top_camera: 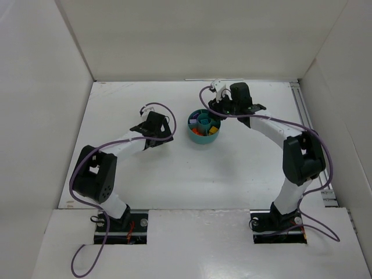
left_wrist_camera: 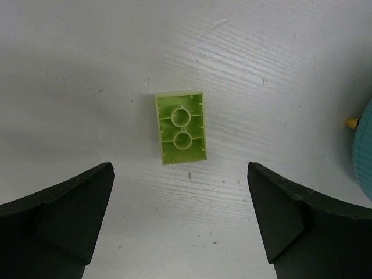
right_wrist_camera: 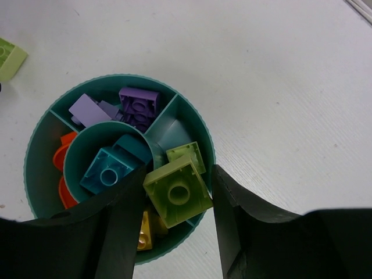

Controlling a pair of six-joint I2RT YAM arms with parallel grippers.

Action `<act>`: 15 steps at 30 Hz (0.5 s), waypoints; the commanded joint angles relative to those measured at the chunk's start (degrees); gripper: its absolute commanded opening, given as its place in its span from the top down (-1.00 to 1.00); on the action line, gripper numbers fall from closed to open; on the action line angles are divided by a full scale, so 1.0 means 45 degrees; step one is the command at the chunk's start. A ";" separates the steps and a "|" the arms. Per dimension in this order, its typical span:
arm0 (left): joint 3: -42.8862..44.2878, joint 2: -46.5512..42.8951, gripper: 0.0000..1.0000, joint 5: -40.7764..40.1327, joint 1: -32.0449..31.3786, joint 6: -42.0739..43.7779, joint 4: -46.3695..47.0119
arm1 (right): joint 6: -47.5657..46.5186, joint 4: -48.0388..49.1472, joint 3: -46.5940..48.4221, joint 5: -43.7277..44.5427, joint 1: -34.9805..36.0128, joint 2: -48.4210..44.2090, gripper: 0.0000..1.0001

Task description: Sort the legos into containers by color

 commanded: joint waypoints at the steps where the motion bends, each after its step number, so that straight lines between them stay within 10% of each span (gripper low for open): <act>1: 0.0363 0.0055 -0.95 -0.0042 0.0081 0.0045 0.0113 | 0.0066 0.0492 0.0458 -0.0466 -0.0138 0.0200 -0.05; 7: 0.0363 0.0172 -0.86 -0.0042 0.0081 0.0045 0.0230 | 0.0066 0.0610 0.0575 -0.0583 -0.0138 0.0337 -0.57; 15: 0.0363 0.0289 -0.69 -0.0042 0.0081 0.0045 0.0463 | 0.0066 0.0610 0.0341 -0.0700 -0.0138 -0.0462 -0.62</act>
